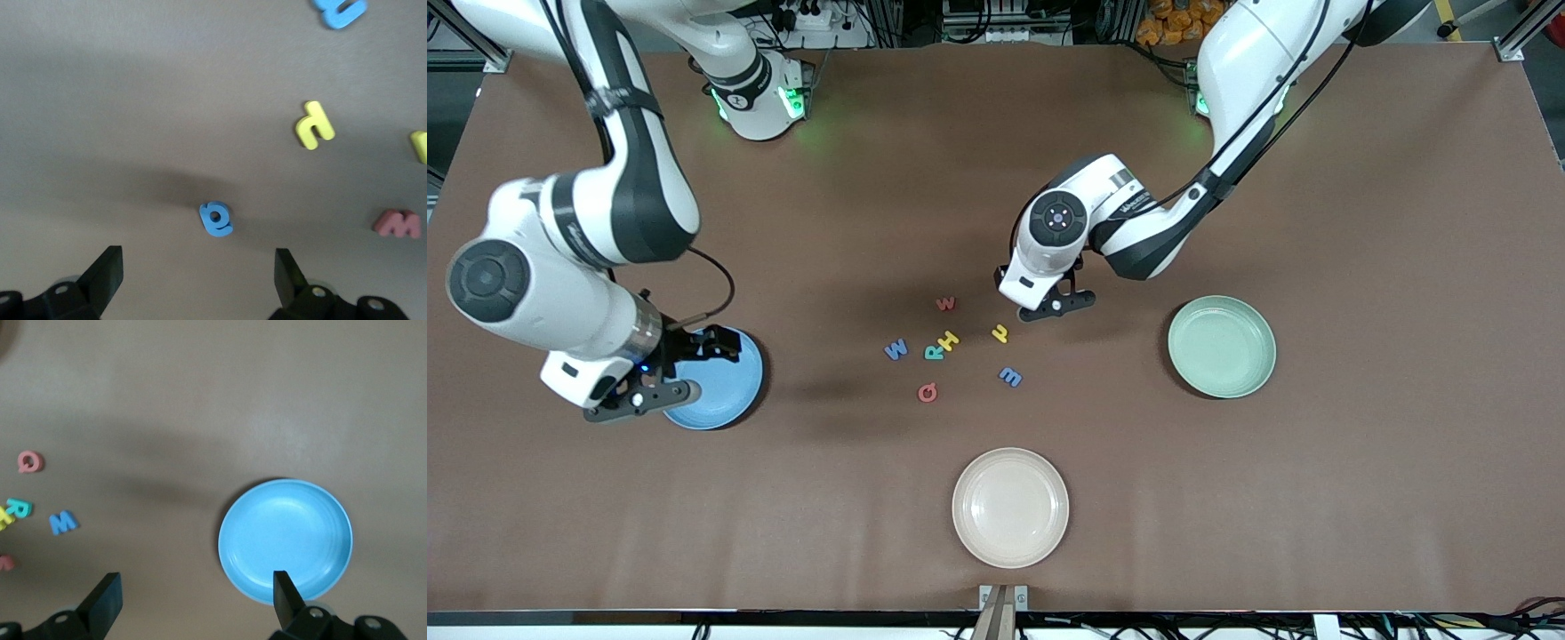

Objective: Sort uppercase to blue plate, lowercase to green plate

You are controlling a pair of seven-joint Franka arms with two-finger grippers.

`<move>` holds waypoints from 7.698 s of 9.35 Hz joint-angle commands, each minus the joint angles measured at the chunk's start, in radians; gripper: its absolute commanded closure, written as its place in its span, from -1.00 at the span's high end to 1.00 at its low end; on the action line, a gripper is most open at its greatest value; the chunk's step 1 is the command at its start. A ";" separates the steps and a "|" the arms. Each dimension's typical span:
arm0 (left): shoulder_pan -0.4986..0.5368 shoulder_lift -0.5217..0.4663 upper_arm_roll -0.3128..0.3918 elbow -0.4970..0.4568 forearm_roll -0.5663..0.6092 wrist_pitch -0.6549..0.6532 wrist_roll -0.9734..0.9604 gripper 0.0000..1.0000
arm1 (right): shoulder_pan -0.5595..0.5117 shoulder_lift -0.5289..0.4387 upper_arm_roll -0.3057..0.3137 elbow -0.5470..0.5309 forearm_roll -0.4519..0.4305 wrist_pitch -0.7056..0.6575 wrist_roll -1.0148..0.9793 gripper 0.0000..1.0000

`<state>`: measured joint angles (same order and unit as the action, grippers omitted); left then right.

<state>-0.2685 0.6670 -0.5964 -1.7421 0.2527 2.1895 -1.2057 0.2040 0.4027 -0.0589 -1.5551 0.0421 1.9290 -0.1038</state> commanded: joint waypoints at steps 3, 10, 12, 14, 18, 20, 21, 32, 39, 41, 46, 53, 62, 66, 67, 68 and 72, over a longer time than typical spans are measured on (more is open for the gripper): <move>-0.011 0.043 -0.002 -0.023 0.108 0.100 -0.177 1.00 | 0.060 0.090 -0.002 0.021 -0.019 0.117 -0.002 1.00; -0.015 0.057 -0.002 -0.123 0.207 0.202 -0.334 0.70 | 0.133 0.166 -0.002 0.021 -0.008 0.223 0.012 1.00; -0.024 0.060 -0.002 -0.137 0.209 0.232 -0.363 0.58 | 0.167 0.185 -0.002 0.021 -0.017 0.254 0.096 1.00; -0.024 0.059 -0.003 -0.142 0.211 0.237 -0.367 0.54 | 0.195 0.206 -0.002 0.021 -0.018 0.283 0.145 1.00; -0.020 0.065 -0.003 -0.142 0.211 0.237 -0.370 0.34 | 0.210 0.219 -0.002 0.021 -0.018 0.297 0.176 1.00; -0.021 0.066 -0.003 -0.140 0.211 0.237 -0.370 0.20 | 0.213 0.222 -0.002 0.021 -0.018 0.297 0.174 1.00; -0.023 0.066 -0.002 -0.137 0.211 0.237 -0.370 0.12 | 0.213 0.223 -0.002 0.021 -0.018 0.297 0.174 1.00; -0.012 0.074 0.000 -0.123 0.232 0.239 -0.365 -0.59 | 0.248 0.258 -0.002 0.044 -0.019 0.341 0.257 1.00; -0.001 0.065 0.001 -0.105 0.232 0.231 -0.336 -0.69 | 0.272 0.260 -0.004 0.043 -0.019 0.340 0.496 1.00; 0.018 0.046 -0.002 -0.094 0.221 0.211 -0.312 -0.72 | 0.272 0.260 -0.004 0.043 -0.019 0.341 0.498 1.00; 0.173 0.011 -0.095 0.021 0.050 0.012 -0.076 -0.74 | 0.319 0.260 -0.004 0.041 -0.018 0.337 0.659 1.00; 0.516 -0.119 -0.196 0.153 -0.072 -0.393 0.314 -0.75 | 0.373 0.265 -0.002 0.018 -0.010 0.335 0.799 1.00; 0.637 -0.047 -0.011 0.063 0.002 -0.369 0.653 -0.82 | 0.331 0.197 -0.002 -0.147 -0.013 0.343 0.360 1.00; 0.634 -0.010 0.001 0.021 0.005 -0.318 0.669 -0.16 | 0.348 0.160 -0.001 -0.250 -0.013 0.456 0.244 1.00; 0.634 -0.012 0.001 0.024 0.004 -0.318 0.681 -0.10 | 0.351 0.160 0.001 -0.250 -0.013 0.459 0.201 1.00; 0.634 -0.014 0.001 0.026 0.003 -0.318 0.680 -0.10 | 0.367 0.160 0.001 -0.259 -0.011 0.479 0.194 1.00; 0.634 -0.035 0.001 0.073 -0.003 -0.321 0.673 -0.01 | 0.370 0.163 0.005 -0.284 -0.004 0.530 0.100 1.00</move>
<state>0.3667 0.6590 -0.5981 -1.6877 0.2385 1.8718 -0.5425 0.5758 0.6006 -0.0561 -1.7997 0.0354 2.4469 0.0422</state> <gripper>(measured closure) 0.502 0.000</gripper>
